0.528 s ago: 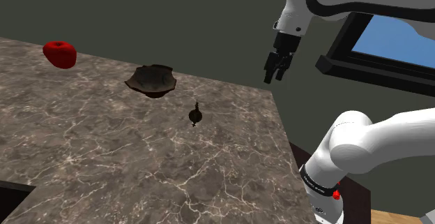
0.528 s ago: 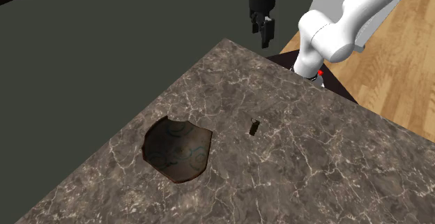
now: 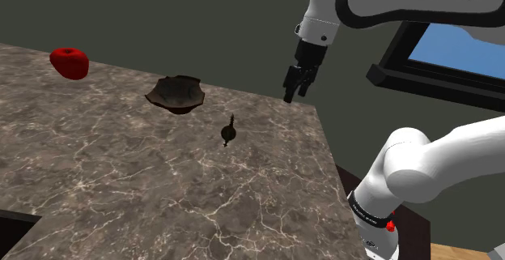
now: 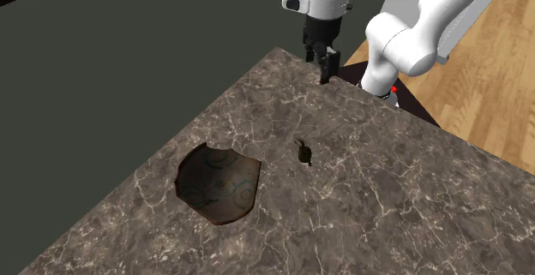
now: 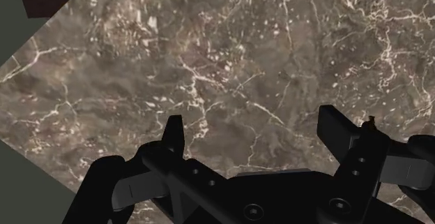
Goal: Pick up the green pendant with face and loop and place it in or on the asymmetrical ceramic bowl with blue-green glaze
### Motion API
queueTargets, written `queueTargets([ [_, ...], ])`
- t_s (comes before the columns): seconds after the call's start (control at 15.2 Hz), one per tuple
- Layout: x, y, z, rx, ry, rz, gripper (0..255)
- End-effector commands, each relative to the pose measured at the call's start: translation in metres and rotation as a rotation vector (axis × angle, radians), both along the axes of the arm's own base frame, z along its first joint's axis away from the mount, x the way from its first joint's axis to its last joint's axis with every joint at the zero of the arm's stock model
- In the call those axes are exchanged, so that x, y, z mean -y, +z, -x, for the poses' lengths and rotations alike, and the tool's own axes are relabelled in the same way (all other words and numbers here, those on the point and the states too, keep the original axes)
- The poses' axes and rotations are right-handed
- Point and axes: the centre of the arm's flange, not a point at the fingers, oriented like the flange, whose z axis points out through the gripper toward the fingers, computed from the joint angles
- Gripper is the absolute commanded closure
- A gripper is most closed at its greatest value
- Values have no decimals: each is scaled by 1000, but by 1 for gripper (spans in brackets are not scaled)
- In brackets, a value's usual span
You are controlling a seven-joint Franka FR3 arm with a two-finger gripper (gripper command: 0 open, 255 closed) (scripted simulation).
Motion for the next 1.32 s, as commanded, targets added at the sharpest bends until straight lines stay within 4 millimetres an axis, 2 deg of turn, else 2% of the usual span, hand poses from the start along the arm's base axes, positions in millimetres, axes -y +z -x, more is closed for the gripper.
queueTargets([
  [0.0, -24, -2, -10, 22, 27, 13, 0],
  [0.92, -203, -30, -58, 159, 208, 106, 0],
  [1.25, -203, -56, -61, 159, 208, 106, 0],
])
